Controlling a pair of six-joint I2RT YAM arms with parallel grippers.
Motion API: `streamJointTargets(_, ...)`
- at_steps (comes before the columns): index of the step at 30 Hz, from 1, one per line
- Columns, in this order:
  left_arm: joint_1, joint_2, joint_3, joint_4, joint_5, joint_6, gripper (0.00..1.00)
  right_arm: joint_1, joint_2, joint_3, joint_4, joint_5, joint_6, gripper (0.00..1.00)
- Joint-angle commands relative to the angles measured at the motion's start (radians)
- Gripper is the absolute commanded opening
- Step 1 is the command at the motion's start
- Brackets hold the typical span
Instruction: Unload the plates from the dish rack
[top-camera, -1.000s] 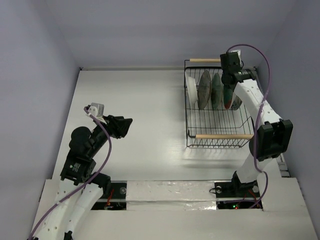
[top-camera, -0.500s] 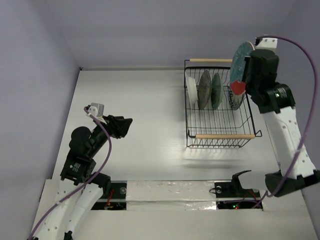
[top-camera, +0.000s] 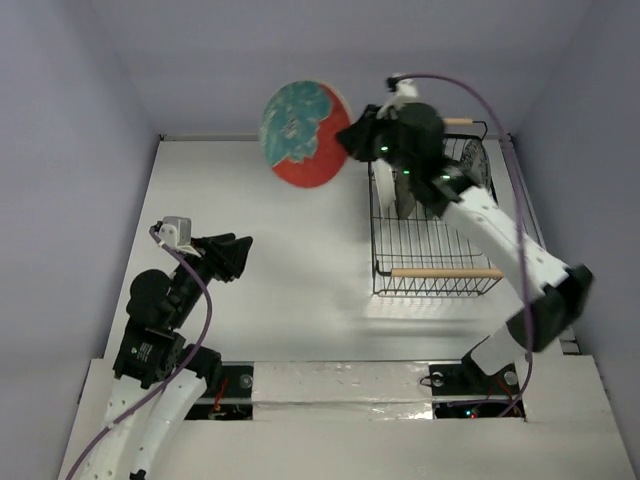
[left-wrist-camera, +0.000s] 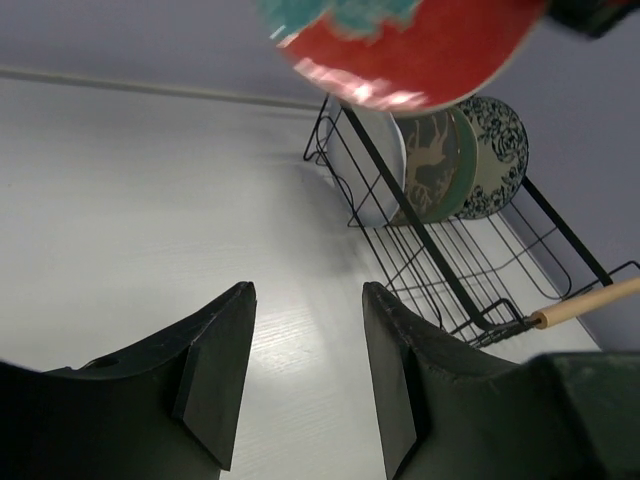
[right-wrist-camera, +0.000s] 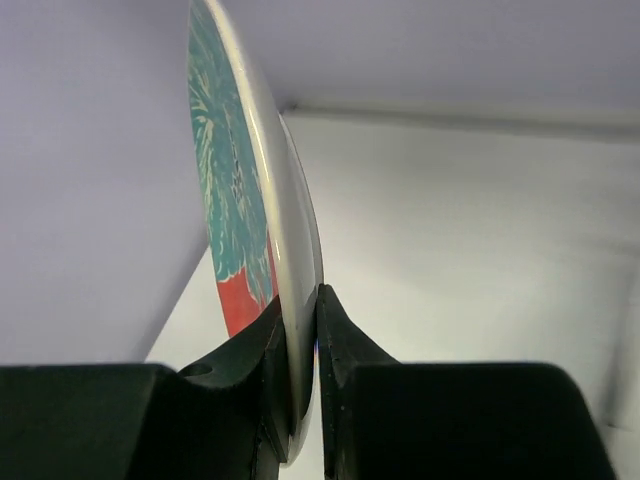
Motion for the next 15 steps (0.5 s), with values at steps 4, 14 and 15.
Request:
streamJointTargets(4, -0.002, -0.055, 0.02, 0.0, -0.108, -0.01, 0.43, 0.12, 0.284, 0.154, 0.361, -0.138, 0.288, 0.0)
streamJointTargets(14, 0.007, -0.059, 0.023, -0.01, -0.133, -0.012, 0.42, 0.245, 0.732, 0.421, 0.299, -0.127, 0.392, 0.0)
streamJointTargets(15, 0.007, -0.061, 0.022, -0.007, -0.132, -0.013, 0.42, 0.254, 0.749, 0.421, 0.299, -0.129, 0.397, 0.0)
